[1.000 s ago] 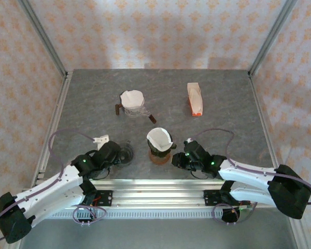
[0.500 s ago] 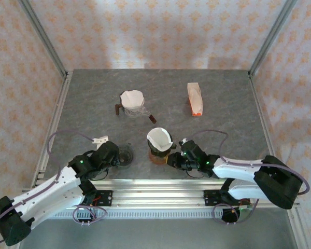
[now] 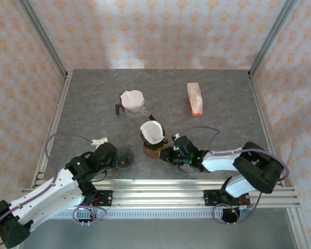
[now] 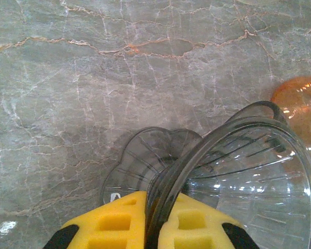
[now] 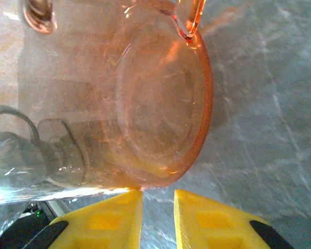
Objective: Place the coffee filter in the dripper
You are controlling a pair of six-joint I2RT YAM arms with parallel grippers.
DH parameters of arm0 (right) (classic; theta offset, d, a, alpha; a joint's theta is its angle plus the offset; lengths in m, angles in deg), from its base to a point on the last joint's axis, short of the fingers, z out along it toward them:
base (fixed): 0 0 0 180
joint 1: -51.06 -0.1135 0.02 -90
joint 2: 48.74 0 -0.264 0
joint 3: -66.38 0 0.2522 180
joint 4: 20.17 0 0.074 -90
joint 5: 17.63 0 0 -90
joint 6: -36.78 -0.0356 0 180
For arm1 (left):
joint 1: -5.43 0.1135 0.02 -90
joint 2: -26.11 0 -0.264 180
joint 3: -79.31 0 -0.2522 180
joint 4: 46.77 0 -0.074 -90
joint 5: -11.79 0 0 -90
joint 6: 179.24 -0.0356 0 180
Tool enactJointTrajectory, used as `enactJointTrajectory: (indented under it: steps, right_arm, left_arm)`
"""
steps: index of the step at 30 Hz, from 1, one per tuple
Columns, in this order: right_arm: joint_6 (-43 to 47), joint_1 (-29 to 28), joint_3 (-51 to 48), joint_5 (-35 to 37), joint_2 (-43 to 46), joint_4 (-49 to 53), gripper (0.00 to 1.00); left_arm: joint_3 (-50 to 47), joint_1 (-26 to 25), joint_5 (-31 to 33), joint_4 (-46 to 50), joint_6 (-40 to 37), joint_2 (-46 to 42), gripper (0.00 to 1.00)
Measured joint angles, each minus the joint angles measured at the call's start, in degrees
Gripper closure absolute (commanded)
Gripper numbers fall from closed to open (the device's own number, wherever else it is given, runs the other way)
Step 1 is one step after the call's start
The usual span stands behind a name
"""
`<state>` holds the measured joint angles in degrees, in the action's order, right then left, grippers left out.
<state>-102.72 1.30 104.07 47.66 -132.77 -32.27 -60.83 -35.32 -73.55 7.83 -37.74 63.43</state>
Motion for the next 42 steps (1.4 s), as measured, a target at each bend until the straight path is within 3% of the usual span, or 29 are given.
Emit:
enactJointTrajectory:
  steps: [16,23,28,32,38,42]
  right_arm:
    - [1.27,0.9,12.37,-1.25,-14.01,-3.56,0.77]
    - [1.42,1.18,11.93,-1.09,-14.03,-3.48,0.68]
    - [1.73,1.05,5.09,1.25,-5.31,0.76,0.62]
    - [3.26,0.55,1.36,6.36,8.44,9.99,0.56]
    - [7.02,0.42,1.36,16.55,28.28,25.29,0.53]
    - [8.5,0.46,1.97,24.57,37.22,36.57,0.52]
  left_arm:
    - [-0.02,-0.35,-1.51,2.14,1.44,-2.47,1.0]
    - [0.0,-6.12,-0.9,2.01,2.64,-0.07,1.0]
    - [0.24,-10.73,0.26,0.5,3.52,2.64,1.0]
    - [1.38,-13.7,0.5,-1.97,3.72,6.51,1.0]
    - [3.52,-16.9,-0.31,-10.78,3.43,15.76,1.0]
    - [10.34,-20.9,-1.27,-15.8,1.44,26.73,1.0]
